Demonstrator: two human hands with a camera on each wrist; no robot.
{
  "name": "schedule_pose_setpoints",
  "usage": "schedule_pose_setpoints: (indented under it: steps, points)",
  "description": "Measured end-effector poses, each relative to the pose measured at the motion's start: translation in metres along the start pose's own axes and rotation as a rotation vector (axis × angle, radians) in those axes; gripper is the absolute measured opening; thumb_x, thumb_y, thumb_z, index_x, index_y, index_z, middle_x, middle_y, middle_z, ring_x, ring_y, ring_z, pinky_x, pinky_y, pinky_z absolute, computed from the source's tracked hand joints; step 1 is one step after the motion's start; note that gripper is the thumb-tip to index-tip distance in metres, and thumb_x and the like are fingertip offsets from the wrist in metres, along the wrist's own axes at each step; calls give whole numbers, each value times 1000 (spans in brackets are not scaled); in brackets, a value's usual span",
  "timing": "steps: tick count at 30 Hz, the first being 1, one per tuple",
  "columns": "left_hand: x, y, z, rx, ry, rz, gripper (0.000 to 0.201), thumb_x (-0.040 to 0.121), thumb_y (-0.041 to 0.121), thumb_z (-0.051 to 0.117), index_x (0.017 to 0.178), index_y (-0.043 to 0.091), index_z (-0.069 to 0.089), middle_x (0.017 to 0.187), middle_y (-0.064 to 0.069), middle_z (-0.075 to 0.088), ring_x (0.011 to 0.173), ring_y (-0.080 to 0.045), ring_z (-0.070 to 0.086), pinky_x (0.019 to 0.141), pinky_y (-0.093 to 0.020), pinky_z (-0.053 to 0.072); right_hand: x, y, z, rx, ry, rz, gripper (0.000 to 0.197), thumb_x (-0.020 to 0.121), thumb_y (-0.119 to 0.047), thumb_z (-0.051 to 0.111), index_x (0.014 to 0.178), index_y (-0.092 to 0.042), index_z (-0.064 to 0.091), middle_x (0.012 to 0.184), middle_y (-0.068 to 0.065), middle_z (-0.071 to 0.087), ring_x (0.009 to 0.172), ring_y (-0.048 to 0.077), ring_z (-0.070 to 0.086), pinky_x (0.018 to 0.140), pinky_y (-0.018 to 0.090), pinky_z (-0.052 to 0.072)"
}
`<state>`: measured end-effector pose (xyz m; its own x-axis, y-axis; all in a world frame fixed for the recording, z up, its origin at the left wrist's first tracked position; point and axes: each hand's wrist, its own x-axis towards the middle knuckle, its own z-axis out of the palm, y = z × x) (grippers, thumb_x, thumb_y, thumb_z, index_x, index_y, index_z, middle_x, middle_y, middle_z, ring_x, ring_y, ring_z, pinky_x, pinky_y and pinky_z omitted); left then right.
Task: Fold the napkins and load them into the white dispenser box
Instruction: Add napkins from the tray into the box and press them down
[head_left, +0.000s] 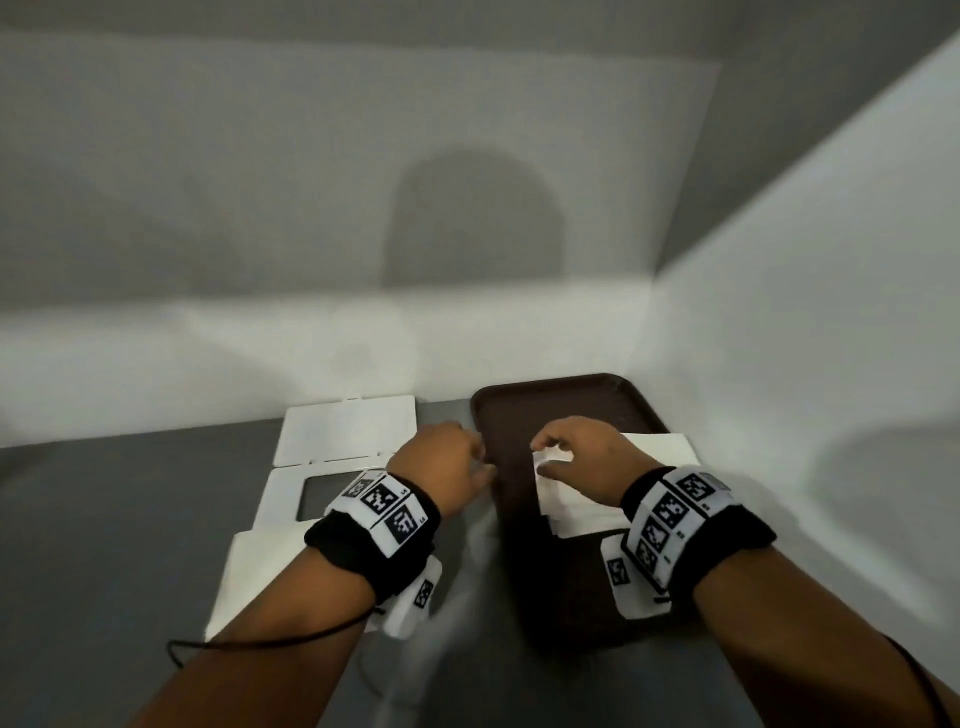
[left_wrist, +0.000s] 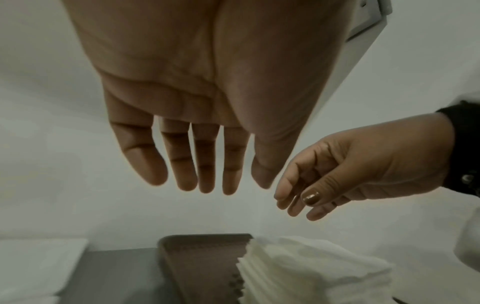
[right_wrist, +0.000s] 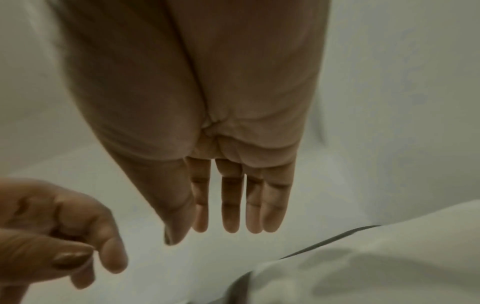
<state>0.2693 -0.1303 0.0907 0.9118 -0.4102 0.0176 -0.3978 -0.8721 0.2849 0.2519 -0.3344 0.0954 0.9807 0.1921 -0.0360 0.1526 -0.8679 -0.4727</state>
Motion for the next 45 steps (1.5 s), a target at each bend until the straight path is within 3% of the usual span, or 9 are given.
schedule_pose_setpoints:
  steps: [5,11,19,28,33,36,38,41,45]
  points:
    - [53,55,28,-119,19,71,21,89,30,56,103,17,66,105,-3,64,97,-23,61,83,-29,46,3,88,-27,-64,39,185,30,84,-19,69,114,-17,63,121,3,60,115,20,55,99,30,43]
    - [94,78,72,-55,-8,6,38,94,22,43,131,23,52,134,1,50,124,-24,43,99,-42,43,12,130,-30,-128,-58,224,55,85,-24,68,136,-18,48,139,5,48,128,23,47,108,33,37]
    - [109,91,92,121,-81,-155,41,96,40,40,134,24,45,138,2,45,131,-23,36,99,-42,38,24,140,-25,-233,-175,203,66,87,-26,59,147,-22,32,145,5,40,132,28,39,108,42,37]
    - [110,91,91,44,100,-77,26,86,34,56,111,26,59,119,5,53,116,-21,44,90,-36,44,26,141,-31,-209,-20,147,31,79,-20,66,109,-25,59,112,1,52,109,24,50,92,38,46]
    - [100,100,79,-331,133,5,8,79,22,59,82,26,53,82,8,61,79,-13,56,69,-28,45,26,136,-36,-126,-76,7,58,72,-37,76,124,-31,52,126,-7,53,123,16,46,108,47,35]
    - [94,104,72,-561,206,25,21,79,19,68,83,34,53,84,14,63,80,-2,59,69,-13,43,27,126,-42,-116,-160,-43,16,79,-36,69,90,-33,58,91,-12,58,94,14,54,102,49,39]
    - [90,103,71,-670,224,-31,32,77,24,74,97,36,53,91,17,63,86,3,59,72,-8,41,26,122,-48,-88,-171,-48,19,82,-32,67,72,-31,51,73,-11,53,80,14,54,88,43,46]
    - [82,97,75,-747,109,-113,43,73,34,79,108,33,55,101,16,63,95,1,60,79,-15,46,22,117,-57,-73,-148,-59,23,82,-30,66,67,-30,48,71,-9,53,75,14,55,71,33,46]
    - [72,96,77,-922,59,-103,18,85,27,70,97,39,62,97,9,72,91,-9,69,89,-40,55,16,109,-69,-43,-125,-75,13,82,-32,68,80,-23,59,82,-6,62,80,13,58,71,30,46]
